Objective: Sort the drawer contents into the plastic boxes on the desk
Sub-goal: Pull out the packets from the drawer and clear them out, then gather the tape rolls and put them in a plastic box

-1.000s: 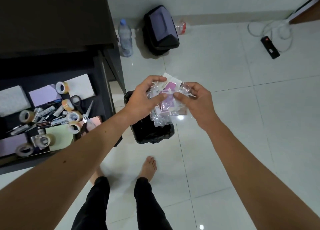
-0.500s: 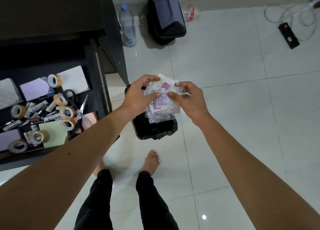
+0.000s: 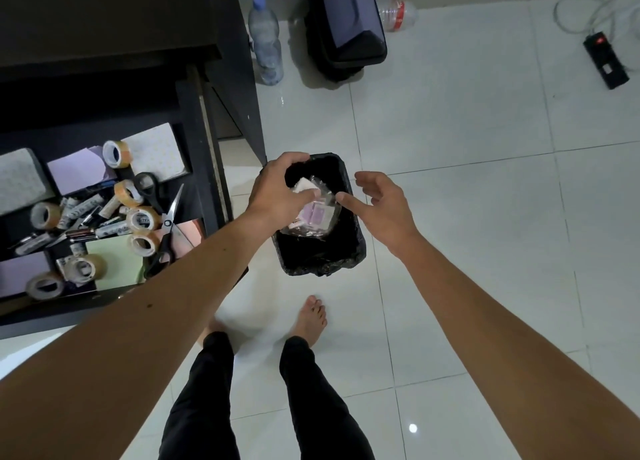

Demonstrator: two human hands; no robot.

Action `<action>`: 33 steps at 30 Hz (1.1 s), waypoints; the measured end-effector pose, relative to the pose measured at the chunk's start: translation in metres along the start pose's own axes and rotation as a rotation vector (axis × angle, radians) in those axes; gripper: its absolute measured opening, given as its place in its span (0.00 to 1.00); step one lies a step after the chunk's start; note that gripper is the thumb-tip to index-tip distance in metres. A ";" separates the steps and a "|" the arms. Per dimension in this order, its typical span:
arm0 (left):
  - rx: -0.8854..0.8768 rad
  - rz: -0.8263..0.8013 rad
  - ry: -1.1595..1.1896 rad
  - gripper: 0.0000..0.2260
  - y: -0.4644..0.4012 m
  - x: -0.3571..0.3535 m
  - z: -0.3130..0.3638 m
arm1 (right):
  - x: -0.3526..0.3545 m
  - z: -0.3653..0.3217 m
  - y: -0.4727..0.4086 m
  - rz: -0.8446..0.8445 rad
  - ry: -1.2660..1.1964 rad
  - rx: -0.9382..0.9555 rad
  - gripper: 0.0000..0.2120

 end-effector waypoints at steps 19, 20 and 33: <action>-0.183 -0.083 0.184 0.27 0.052 0.069 0.038 | 0.012 -0.078 0.051 -0.052 -0.025 0.147 0.22; -0.194 -0.084 0.204 0.26 0.058 0.080 0.040 | 0.008 -0.090 0.054 -0.061 -0.025 0.170 0.22; -0.136 0.205 0.202 0.18 0.101 0.259 -0.055 | -0.141 -0.198 0.079 -0.301 0.057 0.378 0.21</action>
Point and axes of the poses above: each hand's wrist, its own y-axis away from the middle knuckle, its own x-axis out of the back of the hand, z = x × y, the point moved 1 cm from there along -y, towards the middle knuckle, and after that the axes turned 1 degree about -x, right-handed, at the moved point
